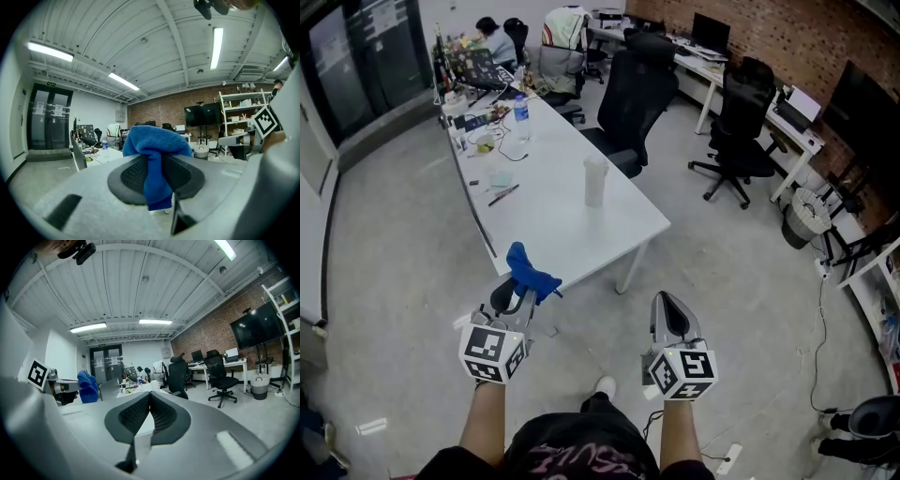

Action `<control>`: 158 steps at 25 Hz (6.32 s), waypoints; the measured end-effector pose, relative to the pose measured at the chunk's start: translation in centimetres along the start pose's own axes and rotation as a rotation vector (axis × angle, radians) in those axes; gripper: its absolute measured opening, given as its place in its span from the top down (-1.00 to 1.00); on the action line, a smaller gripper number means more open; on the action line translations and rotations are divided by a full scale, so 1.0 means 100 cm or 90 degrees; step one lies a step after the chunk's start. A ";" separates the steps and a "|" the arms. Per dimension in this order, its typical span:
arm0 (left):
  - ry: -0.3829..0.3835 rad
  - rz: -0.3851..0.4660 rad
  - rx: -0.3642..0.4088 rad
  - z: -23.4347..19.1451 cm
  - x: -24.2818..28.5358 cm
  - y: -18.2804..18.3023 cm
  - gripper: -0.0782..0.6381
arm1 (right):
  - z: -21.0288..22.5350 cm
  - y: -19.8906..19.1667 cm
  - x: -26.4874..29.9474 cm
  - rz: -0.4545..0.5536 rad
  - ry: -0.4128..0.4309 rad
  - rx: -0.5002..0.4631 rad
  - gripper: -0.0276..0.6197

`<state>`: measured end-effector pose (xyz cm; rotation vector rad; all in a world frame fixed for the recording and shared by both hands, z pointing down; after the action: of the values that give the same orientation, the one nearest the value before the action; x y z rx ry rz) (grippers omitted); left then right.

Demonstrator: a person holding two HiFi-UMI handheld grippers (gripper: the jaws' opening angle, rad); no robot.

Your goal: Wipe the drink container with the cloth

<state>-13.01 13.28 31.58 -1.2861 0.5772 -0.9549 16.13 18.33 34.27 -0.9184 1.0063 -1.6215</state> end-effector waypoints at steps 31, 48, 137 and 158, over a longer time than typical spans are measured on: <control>0.048 -0.014 0.011 0.008 0.152 0.039 0.54 | 0.103 0.066 0.130 -0.017 0.088 0.003 0.92; 0.044 -0.029 -0.032 -0.059 0.240 0.001 0.54 | 0.100 0.069 0.249 -0.051 0.100 -0.030 0.92; -0.183 -0.090 -0.059 -0.143 0.471 -0.109 0.54 | 0.060 -0.002 0.551 -0.172 0.189 -0.075 0.09; -0.229 -0.204 -0.126 -0.132 0.502 -0.199 0.53 | 0.064 -0.007 0.556 -0.171 0.201 -0.069 0.10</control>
<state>-3.26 -36.18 55.03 -1.7188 0.1904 -0.9104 8.73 -36.46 42.76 -0.9175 1.2366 -1.9975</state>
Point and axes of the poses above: the fingertips, and each gripper's own axes: x forward along the fingers, z to its right, y out of its top, the point moved 7 cm from there along -x, backward along the fingers, and after that the axes turned 10 degrees about x, right-handed, at the moved point
